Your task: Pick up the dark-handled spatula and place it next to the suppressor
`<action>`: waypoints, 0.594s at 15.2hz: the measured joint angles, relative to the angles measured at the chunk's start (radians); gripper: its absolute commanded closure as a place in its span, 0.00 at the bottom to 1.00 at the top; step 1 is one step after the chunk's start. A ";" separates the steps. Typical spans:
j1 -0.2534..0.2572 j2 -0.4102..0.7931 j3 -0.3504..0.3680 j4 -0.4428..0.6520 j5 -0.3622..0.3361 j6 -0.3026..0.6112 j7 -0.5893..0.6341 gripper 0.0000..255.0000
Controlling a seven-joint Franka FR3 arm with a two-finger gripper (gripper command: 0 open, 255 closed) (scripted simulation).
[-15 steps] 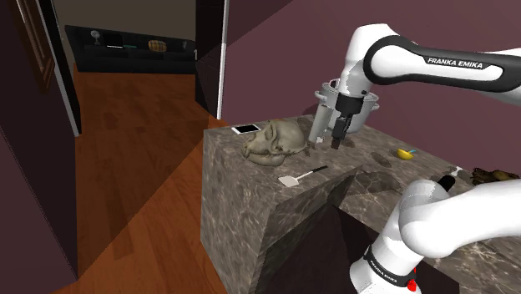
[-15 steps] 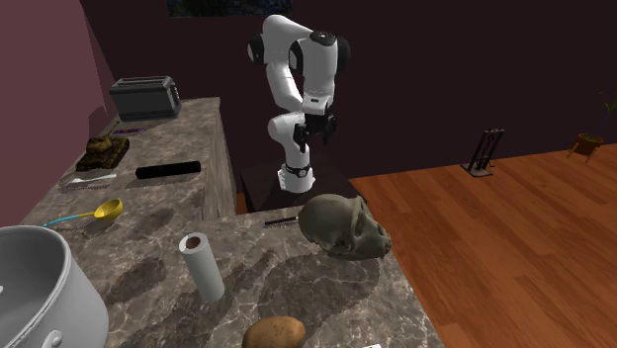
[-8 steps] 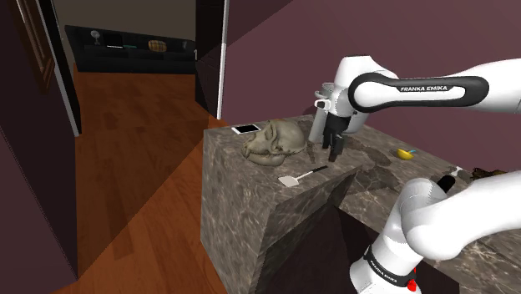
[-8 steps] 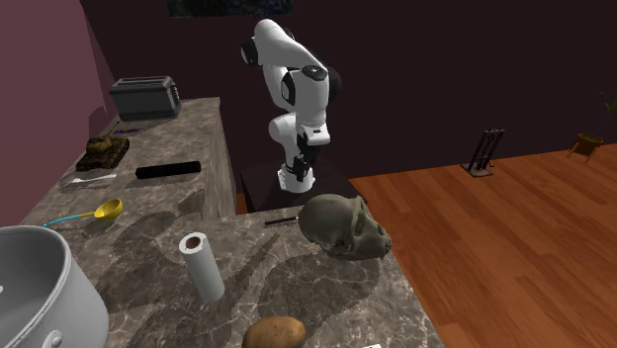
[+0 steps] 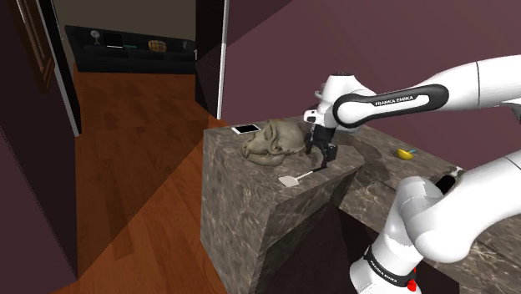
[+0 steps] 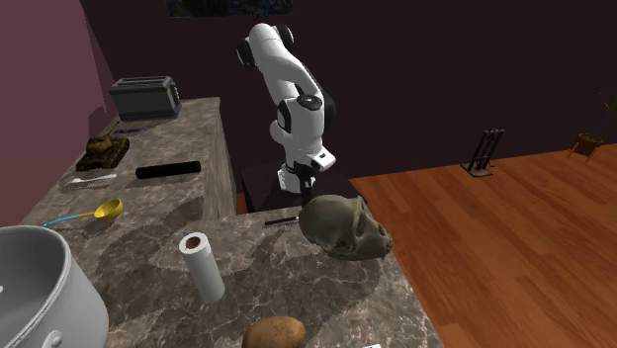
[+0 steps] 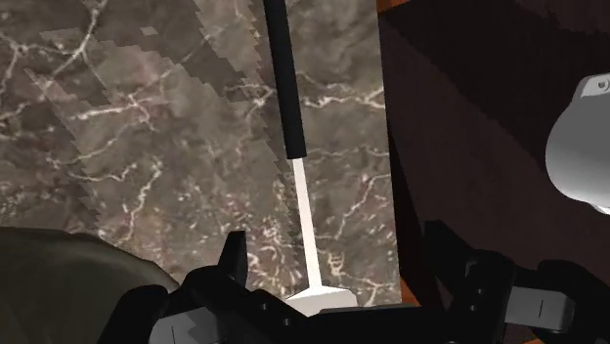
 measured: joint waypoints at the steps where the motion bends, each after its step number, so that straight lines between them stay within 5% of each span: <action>1: 0.014 -0.016 -0.022 -0.009 -0.013 0.007 -0.025 0.00; 9: 0.077 0.141 -0.117 -0.071 -0.048 0.217 -0.056 0.00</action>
